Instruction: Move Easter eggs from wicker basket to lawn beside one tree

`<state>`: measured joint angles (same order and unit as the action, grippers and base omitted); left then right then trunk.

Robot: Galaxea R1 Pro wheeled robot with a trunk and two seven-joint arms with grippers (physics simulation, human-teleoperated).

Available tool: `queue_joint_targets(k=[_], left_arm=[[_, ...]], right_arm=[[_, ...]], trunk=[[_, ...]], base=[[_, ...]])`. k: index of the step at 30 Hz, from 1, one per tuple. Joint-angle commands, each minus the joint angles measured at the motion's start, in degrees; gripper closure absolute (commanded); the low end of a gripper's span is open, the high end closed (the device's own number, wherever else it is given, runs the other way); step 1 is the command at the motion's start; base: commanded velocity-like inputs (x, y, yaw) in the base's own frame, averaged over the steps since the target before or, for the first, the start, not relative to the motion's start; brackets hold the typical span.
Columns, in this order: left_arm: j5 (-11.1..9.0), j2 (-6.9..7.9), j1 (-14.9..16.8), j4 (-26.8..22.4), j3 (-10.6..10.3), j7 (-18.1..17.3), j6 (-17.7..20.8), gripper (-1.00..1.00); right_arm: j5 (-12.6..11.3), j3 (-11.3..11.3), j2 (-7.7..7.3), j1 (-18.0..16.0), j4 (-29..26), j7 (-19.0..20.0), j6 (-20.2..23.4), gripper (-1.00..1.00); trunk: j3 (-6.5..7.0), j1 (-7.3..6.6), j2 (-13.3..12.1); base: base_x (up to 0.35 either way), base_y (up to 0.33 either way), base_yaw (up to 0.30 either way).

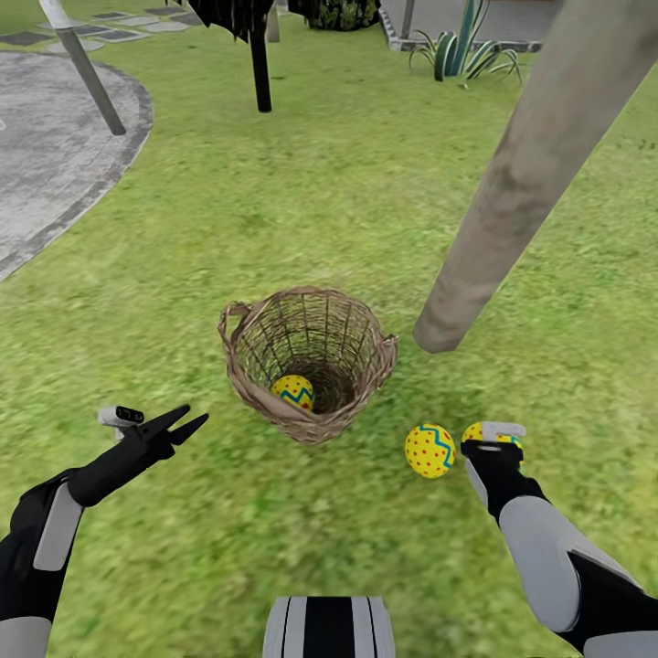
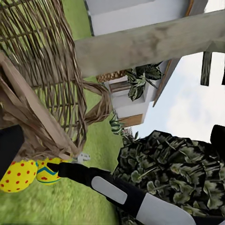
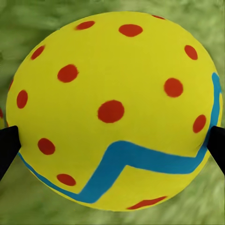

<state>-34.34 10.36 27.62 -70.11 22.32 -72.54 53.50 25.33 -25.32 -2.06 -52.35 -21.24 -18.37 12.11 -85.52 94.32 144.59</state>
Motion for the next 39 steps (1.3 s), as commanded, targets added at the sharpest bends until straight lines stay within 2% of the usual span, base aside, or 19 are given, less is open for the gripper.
queue_joint_targets(k=[1,29,37,38,39], left_arm=[[-0.2,0.01,0.0,0.0,0.0,-0.1,0.5,-1.0],[-0.2,0.01,0.0,0.0,0.0,-0.2,0.5,-1.0],[-0.2,0.01,0.0,0.0,0.0,-0.2,0.5,-1.0],[-0.2,0.01,0.0,0.0,0.0,-0.2,0.5,-1.0],[-0.2,0.01,0.0,0.0,0.0,-0.2,0.5,-1.0]], right_arm=[[0.5,-0.2,0.08,0.0,-0.2,0.0,-0.1,1.0],[0.6,-0.2,0.04,0.0,-1.0,0.0,0.2,1.0],[0.9,-0.1,0.47,0.0,-0.9,-0.1,0.1,1.0],[0.9,-0.1,0.47,0.0,-0.9,-0.1,0.1,-1.0],[0.9,-0.1,0.47,0.0,-0.9,-0.1,0.1,-1.0]], trunk=[[-0.26,0.01,0.0],[-6.46,0.73,0.4],[-6.46,0.73,0.4],[-6.46,0.73,0.4],[-6.46,0.73,0.4]], base=[[0.0,0.0,0.0],[0.0,0.0,0.0],[0.0,0.0,0.0],[0.0,0.0,0.0],[0.0,0.0,0.0]])
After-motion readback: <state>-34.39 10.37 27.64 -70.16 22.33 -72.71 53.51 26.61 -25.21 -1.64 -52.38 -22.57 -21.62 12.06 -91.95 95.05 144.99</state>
